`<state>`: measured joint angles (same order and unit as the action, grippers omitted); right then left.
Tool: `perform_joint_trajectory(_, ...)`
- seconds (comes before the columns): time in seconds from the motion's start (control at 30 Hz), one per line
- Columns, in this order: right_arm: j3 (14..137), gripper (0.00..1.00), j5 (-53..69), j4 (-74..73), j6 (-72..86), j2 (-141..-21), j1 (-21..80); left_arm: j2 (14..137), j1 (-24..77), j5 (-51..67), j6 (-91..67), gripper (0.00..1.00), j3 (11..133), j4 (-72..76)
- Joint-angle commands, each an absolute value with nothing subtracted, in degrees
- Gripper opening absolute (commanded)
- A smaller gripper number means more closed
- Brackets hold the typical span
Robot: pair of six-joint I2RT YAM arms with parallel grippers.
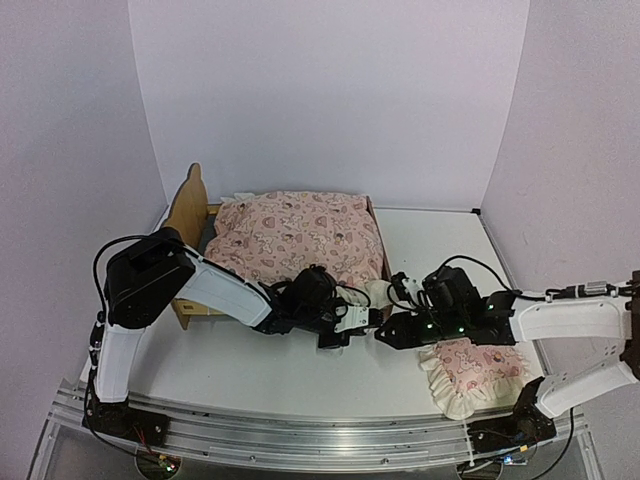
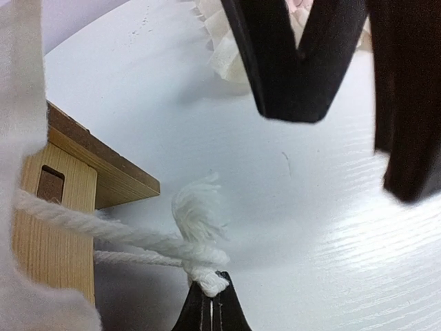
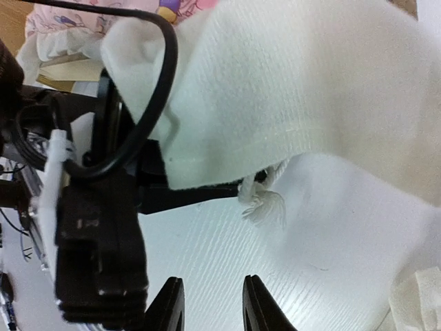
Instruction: Set up the pet bed
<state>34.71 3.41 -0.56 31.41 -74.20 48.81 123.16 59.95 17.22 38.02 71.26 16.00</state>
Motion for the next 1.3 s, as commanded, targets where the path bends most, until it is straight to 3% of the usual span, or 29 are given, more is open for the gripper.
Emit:
perform_joint_trajectory(0.0,35.61,0.30,9.05,0.40,32.38,-72.05,42.90,124.19,60.38,18.03,40.36,0.00,73.94,17.49)
perform_joint_trajectory(0.23,37.11,0.41,18.48,6.26,25.09,-80.40,39.44,124.20,60.38,18.02,40.43,0.00,74.14,17.18)
perform_joint_trajectory(0.33,38.25,0.41,23.33,7.72,22.44,-83.14,37.42,123.99,60.38,17.92,40.43,0.00,73.88,17.03)
perform_joint_trajectory(0.73,38.26,0.22,27.62,13.10,26.00,-88.82,35.13,123.86,60.30,17.74,40.68,0.00,73.54,17.69)
perform_joint_trajectory(1.0,36.62,0.21,25.42,13.09,26.59,-88.60,34.12,123.66,59.96,17.80,40.69,0.00,73.06,18.03)
perform_joint_trajectory(1.27,36.70,0.02,25.52,12.92,26.51,-89.29,33.78,123.66,59.60,17.93,40.69,0.00,72.95,18.27)
